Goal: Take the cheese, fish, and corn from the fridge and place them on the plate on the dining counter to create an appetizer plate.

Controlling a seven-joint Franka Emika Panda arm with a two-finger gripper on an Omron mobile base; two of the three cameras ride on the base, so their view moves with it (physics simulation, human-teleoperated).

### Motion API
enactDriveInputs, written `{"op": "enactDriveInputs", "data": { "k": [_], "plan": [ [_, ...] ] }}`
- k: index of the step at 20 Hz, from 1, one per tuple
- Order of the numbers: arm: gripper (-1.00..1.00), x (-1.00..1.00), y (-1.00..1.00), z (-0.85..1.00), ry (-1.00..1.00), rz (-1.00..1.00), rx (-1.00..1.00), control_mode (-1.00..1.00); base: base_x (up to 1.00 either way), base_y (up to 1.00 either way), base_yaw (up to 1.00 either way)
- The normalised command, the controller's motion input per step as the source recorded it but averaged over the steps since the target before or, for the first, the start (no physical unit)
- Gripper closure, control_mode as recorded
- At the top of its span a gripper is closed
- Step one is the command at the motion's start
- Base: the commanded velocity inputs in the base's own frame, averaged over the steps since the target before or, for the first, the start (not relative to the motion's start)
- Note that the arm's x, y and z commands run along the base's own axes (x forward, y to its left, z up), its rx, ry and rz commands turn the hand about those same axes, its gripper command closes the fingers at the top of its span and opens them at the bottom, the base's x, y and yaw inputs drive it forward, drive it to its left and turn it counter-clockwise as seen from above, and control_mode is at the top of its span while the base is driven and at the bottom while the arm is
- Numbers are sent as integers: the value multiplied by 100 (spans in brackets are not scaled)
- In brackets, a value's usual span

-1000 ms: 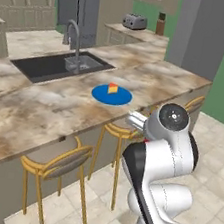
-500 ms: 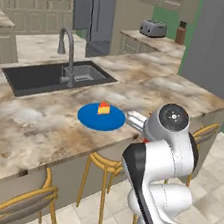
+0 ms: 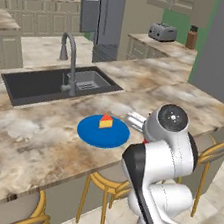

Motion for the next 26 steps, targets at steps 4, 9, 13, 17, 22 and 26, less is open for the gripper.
{"op": "enactDriveInputs", "data": {
  "k": [4,9,13,17,22,26],
  "plan": [
    [100,29,24,-11,6,0,0,-100,7,4,0],
    [100,46,23,-11,18,3,1,-100,0,0,0],
    [100,57,30,-19,22,4,3,-100,0,0,0],
    [100,73,40,-46,14,3,0,-100,0,0,0],
    [100,77,25,-58,6,0,-1,-100,0,0,0],
    [100,67,0,-42,2,0,-1,-100,0,0,0]
  ]
}}
